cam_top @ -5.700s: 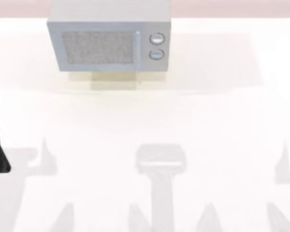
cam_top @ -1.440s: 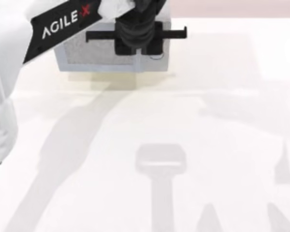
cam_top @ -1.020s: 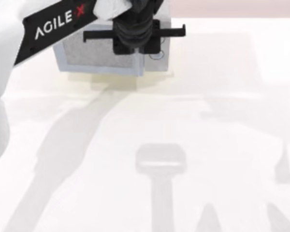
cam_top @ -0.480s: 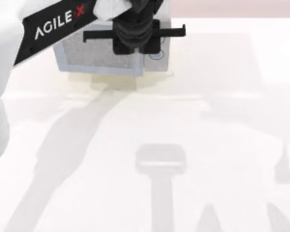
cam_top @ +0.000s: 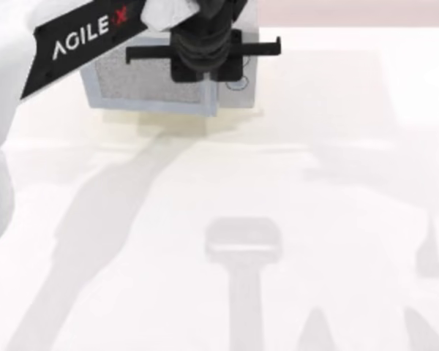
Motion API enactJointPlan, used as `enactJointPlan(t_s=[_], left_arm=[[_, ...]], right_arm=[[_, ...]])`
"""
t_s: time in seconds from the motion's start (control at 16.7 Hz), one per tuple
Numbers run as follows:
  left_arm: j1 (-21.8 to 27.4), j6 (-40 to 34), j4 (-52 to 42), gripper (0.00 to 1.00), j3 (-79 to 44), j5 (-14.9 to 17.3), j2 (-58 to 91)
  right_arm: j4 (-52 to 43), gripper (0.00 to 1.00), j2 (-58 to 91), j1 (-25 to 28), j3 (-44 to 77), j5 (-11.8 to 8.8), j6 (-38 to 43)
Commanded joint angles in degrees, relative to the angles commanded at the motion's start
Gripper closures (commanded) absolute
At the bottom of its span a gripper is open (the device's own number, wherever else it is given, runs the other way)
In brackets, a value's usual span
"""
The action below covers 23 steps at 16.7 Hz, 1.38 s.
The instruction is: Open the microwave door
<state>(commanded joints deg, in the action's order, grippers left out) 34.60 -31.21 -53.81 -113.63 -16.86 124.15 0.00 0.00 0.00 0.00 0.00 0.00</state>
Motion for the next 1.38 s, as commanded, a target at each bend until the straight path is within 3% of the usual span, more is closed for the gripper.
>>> enactJointPlan(t_s=[0.3, 0.72, 1.38], left_arm=[[0.3, -0.1, 0.2, 1.0, 0.3, 0.3, 0.2], [-0.4, 5.2, 4.4, 1.0, 8.5, 2.4, -5.3], [-0.4, 5.3, 4.6, 1.0, 8.6, 2.5, -5.5]], right_arm=[[0.0, 0.0, 0.0, 0.0, 0.0, 0.0, 0.0], [0.0, 0.0, 0.0, 0.0, 0.0, 0.0, 0.0], [0.0, 0.0, 0.0, 0.0, 0.0, 0.0, 0.0]])
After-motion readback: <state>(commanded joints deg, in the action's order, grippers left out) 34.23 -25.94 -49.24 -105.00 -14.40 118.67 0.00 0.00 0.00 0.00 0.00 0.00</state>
